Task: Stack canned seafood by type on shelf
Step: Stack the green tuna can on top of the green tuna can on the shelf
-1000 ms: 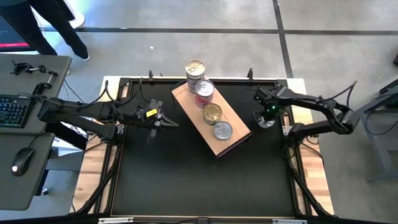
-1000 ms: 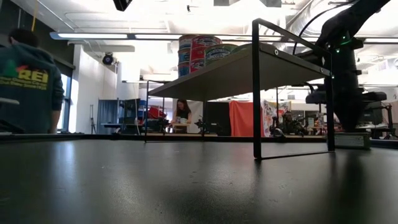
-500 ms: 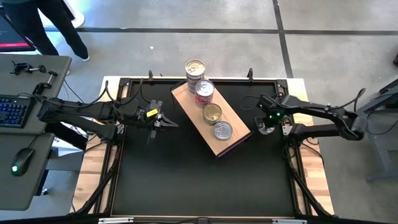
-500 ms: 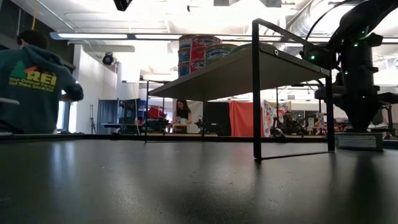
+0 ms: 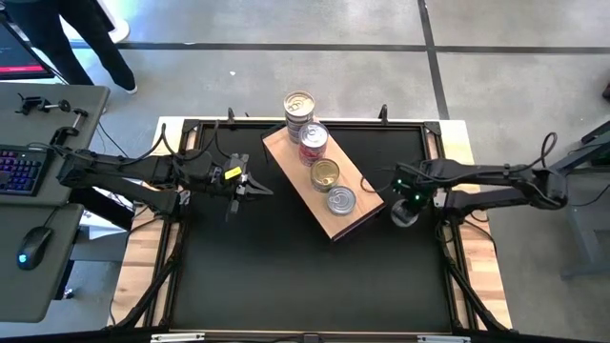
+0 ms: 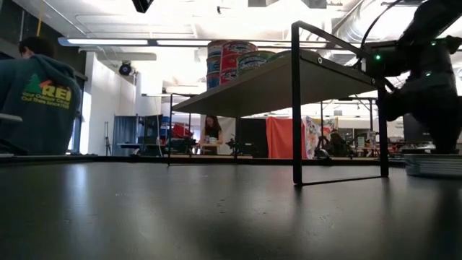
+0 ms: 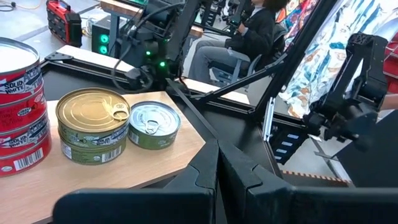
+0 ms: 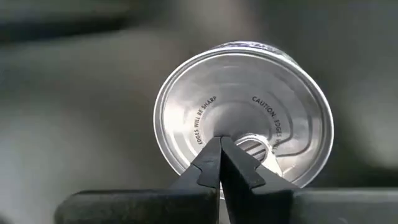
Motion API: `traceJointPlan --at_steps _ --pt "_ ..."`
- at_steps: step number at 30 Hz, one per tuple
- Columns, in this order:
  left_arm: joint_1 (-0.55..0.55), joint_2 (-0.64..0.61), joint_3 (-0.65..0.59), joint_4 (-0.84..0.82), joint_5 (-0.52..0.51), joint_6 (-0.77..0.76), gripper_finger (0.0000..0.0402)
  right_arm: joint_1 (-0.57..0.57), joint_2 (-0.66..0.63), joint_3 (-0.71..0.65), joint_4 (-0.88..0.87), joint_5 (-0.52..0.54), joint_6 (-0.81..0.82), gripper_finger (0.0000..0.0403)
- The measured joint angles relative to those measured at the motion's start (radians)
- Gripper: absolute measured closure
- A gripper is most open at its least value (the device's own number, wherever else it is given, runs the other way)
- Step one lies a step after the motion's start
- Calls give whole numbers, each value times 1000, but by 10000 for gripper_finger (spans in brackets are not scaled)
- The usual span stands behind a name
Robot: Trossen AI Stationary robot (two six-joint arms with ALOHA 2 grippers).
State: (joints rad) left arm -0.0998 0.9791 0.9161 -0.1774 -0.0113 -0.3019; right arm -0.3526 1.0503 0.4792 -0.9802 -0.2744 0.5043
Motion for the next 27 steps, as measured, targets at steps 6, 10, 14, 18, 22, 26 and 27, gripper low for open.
traceJointPlan --at_steps 6,10,14,18,22,26,27 --pt "0 0 0 -7 0 0 401 115 3 -6 45 -58 -58 403" --pt "0 0 0 -9 0 0 401 199 3 -6 63 -59 -59 403" --pt "0 0 0 -11 0 0 401 289 2 -7 70 -58 -25 403" --pt "0 0 0 -22 0 0 401 390 2 -6 92 -44 15 403" --pt "0 0 0 -37 0 0 401 487 2 -6 130 -21 98 403" --pt "0 0 0 -44 0 0 401 586 2 -6 175 -16 210 403" --pt "0 0 0 -44 0 0 401 612 2 -6 188 -15 240 403"
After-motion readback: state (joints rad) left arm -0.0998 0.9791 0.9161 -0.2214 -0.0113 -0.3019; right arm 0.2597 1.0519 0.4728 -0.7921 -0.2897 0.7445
